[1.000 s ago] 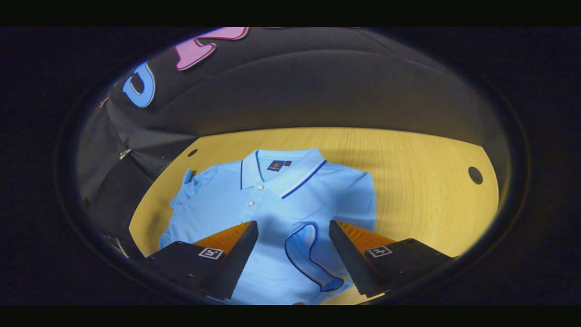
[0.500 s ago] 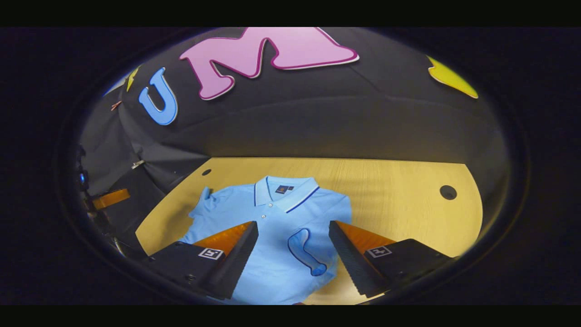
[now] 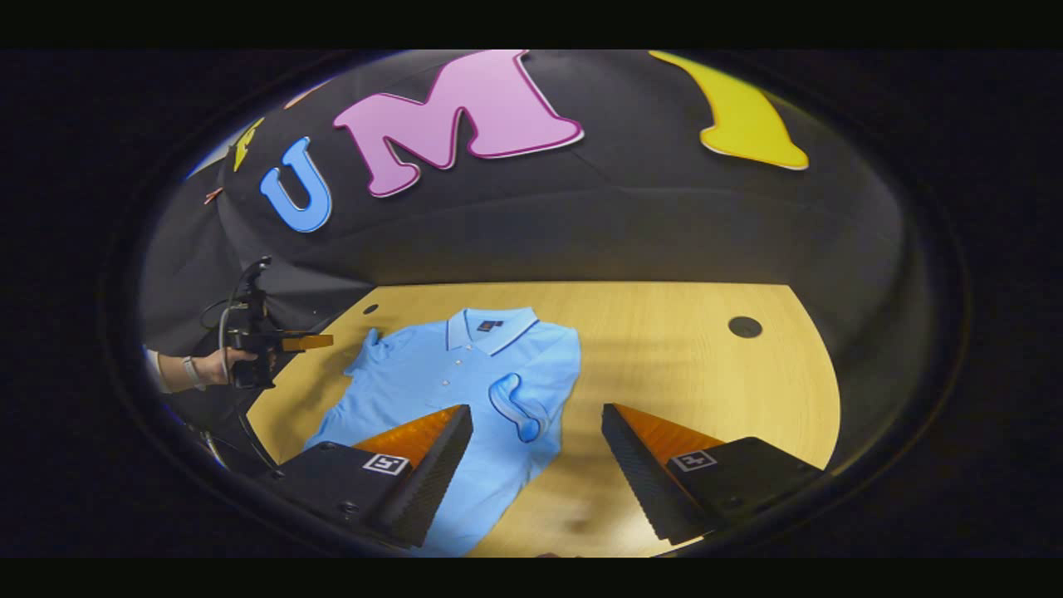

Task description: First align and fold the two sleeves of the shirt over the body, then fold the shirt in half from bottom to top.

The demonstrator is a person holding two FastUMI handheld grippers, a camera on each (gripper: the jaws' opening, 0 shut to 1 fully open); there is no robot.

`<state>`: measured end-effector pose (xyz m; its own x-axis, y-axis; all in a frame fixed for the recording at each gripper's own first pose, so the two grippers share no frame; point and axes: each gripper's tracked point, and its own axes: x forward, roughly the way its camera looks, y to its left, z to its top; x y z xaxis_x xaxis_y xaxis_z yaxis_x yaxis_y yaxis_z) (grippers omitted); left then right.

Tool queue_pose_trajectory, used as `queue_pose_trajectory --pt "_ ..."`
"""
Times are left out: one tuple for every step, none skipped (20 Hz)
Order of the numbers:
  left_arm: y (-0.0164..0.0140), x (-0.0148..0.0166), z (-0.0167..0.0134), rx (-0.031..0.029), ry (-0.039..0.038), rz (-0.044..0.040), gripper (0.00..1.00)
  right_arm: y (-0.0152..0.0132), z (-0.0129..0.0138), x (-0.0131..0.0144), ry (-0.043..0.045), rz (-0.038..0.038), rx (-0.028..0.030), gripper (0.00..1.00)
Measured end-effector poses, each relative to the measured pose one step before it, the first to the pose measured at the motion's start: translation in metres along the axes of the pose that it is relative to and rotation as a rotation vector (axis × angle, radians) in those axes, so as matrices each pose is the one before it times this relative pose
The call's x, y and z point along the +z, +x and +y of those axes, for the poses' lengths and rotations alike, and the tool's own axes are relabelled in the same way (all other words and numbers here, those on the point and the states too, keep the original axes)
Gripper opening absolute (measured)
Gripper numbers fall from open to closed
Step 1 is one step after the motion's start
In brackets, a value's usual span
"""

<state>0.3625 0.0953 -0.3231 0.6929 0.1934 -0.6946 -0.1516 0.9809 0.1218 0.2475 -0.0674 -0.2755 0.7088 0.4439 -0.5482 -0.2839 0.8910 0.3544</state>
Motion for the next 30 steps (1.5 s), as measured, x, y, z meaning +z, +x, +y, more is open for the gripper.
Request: queue_pose_trajectory --pt "0.01302 0.00035 -0.00240 -0.00427 -0.00448 0.01898 0.97 -0.00554 -0.00608 -0.00477 0.01016 0.00587 -0.00692 0.98" --pt "0.01269 -0.00068 -0.00107 -0.00145 -0.00291 0.01181 0.97 -0.00488 -0.00490 -0.00434 0.01001 0.00694 -0.00244 0.98" --pt "0.01263 -0.00039 -0.00159 -0.00404 0.00427 0.01200 0.97 -0.00349 -0.00355 -0.00519 0.00652 0.00991 0.00103 0.98" --pt "0.01121 -0.00337 0.00027 0.00615 0.00422 0.01501 0.97 -0.00400 -0.00498 -0.00375 0.00011 0.01042 -0.00262 0.98" --pt "0.00952 -0.00234 -0.00325 -0.00213 -0.00074 0.01643 0.96 -0.00228 -0.00667 -0.00335 -0.00520 0.00890 -0.00607 0.98" --pt "0.00686 -0.00243 -0.00506 -0.00887 -0.00528 0.01210 0.96 -0.00131 -0.00559 -0.00283 -0.00335 0.00575 -0.00853 0.98" --pt "0.00703 -0.00177 -0.00350 -0.00510 -0.00800 0.01053 0.97 -0.00126 -0.00419 -0.00063 0.00403 0.00354 -0.00466 0.98" --pt "0.00548 -0.00280 -0.00241 -0.00028 -0.00750 0.00950 0.97 -0.00066 -0.00194 -0.00084 0.00852 0.00088 0.00117 0.98" --pt "0.00445 -0.00203 -0.00179 0.00408 -0.00346 0.00826 0.96 0.00000 0.00043 -0.00087 0.00857 0.00244 0.00527 0.98" --pt "0.00475 -0.00431 -0.00238 -0.00006 -0.00004 0.01364 0.96 0.00097 0.00051 -0.00066 0.00279 0.00235 0.00405 0.98" --pt "-0.00010 0.00121 -0.00214 -0.00483 -0.00188 -0.01139 0.96 0.00140 -0.00044 -0.00063 -0.00097 0.00212 0.00244 0.98" --pt "0.00242 0.00159 -0.00203 -0.00800 -0.01068 -0.00563 0.99 0.00114 0.00071 -0.00010 -0.00271 0.00132 0.00509 0.98" --pt "-0.00336 -0.00071 -0.00256 0.00180 -0.00024 0.00776 0.96 0.00167 0.00073 -0.00105 -0.00234 0.00202 0.00287 0.98" --pt "0.00203 -0.00120 -0.00188 -0.01475 0.00329 -0.00243 0.96 0.00166 0.00079 -0.00109 -0.00109 0.00373 0.00375 0.98" --pt "-0.00089 0.00034 -0.00337 -0.00773 0.01278 0.00392 0.89 0.00182 0.00127 -0.00091 0.00049 0.00386 0.00404 0.98" --pt "0.00076 -0.00002 -0.00220 -0.01043 0.01030 0.00133 0.73 0.00123 0.00147 -0.00092 0.00025 0.00408 0.00473 0.98" --pt "0.00067 0.00111 -0.00269 -0.00844 0.00388 0.00168 0.57 0.00134 0.00092 -0.00086 -0.00029 0.00232 0.00254 0.98" --pt "0.00008 0.00078 -0.00227 -0.00732 -0.00097 0.00005 0.42 0.00130 0.00056 0.00031 0.00028 0.00042 0.00397 0.98" --pt "-0.00038 -0.00012 -0.00284 -0.00474 0.00373 0.00107 0.26 -0.00012 0.00086 -0.00014 0.00045 0.00021 0.00311 0.98" --pt "-0.00154 -0.00068 -0.00151 -0.00750 0.00457 0.00762 0.10 -0.00002 0.00032 0.00068 0.00041 -0.00201 0.00132 0.98" --pt "-0.00296 0.00010 -0.00057 0.00675 0.00803 0.00596 0.08 0.00062 -0.00037 0.00032 0.00144 -0.00238 -0.00019 0.98" --pt "-0.00325 -0.00032 0.00258 0.01900 0.00922 0.00210 0.07 0.00013 -0.00065 0.00060 0.00162 -0.00175 -0.00291 0.98" --pt "-0.00608 0.00513 -0.00155 0.00461 0.00267 -0.01314 0.06 0.00076 -0.00018 0.00101 0.00036 -0.00361 -0.00165 0.98" --pt "-0.00832 0.00744 -0.00830 -0.02579 -0.00359 -0.02353 0.06 0.00067 0.00048 0.00115 0.00149 -0.00355 0.00131 0.98" --pt "-0.00806 0.00928 -0.01192 -0.03960 0.00176 -0.02754 0.07 -0.00047 0.00181 0.00052 0.00289 -0.00288 0.00552 0.98" --pt "-0.01053 0.00789 -0.01347 -0.04319 0.00940 -0.02208 0.06 0.00082 0.00079 0.00018 0.00158 -0.00064 0.00219 0.98" --pt "-0.00917 0.00663 -0.01265 -0.03716 0.00753 -0.01920 0.06 0.00057 0.00050 0.00007 -0.00197 -0.00084 0.00019 0.98" --pt "-0.00422 0.00278 -0.01091 -0.02567 -0.00399 -0.00711 0.06 0.00131 0.00036 -0.00098 -0.00463 0.00212 -0.00334 0.98" --pt "-0.00334 0.00015 -0.00911 -0.01526 -0.00550 0.00616 0.06 0.00115 0.00128 -0.00178 -0.00607 0.00276 0.00014 0.98" --pt "0.00061 -0.00565 -0.00902 -0.01445 -0.00345 0.01639 0.06 0.00074 0.00185 -0.00201 -0.00490 0.00466 0.00420 0.98"
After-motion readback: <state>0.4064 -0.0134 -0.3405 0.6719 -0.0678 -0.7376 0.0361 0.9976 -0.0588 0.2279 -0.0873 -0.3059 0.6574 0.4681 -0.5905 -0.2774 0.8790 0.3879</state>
